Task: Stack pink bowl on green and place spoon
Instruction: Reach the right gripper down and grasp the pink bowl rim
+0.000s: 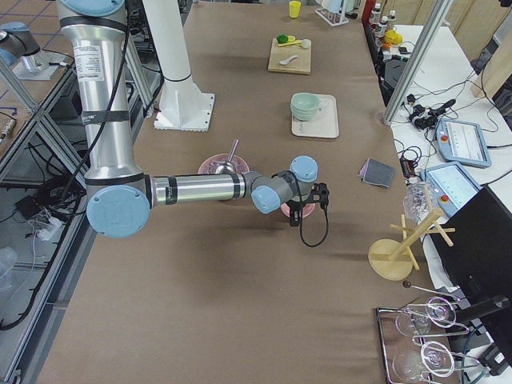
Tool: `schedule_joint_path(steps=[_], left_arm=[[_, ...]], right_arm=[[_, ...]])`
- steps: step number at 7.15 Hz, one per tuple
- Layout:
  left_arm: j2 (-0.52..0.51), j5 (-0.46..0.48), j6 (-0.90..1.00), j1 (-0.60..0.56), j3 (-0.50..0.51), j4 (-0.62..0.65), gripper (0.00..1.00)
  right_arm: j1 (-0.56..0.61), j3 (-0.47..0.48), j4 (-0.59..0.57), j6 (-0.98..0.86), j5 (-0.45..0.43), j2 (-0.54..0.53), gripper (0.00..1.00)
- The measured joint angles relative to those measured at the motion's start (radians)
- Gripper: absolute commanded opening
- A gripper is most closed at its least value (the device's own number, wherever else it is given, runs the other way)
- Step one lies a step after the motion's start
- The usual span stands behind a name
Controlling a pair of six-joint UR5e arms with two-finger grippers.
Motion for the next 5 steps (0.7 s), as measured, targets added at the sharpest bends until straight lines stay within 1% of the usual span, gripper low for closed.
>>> schedule_joint_path(steps=[4,5], left_arm=[[-0.001,0.000,-0.011,0.021,0.000,0.000,0.97],[-0.005,0.001,-0.066,0.048,-0.002,-0.008,0.97]], right_arm=[[-0.007,-0.012,0.014,0.005,0.002,-0.007,0.00],[-0.007,-0.004,0.015,0.015,0.005,-0.001,0.00]])
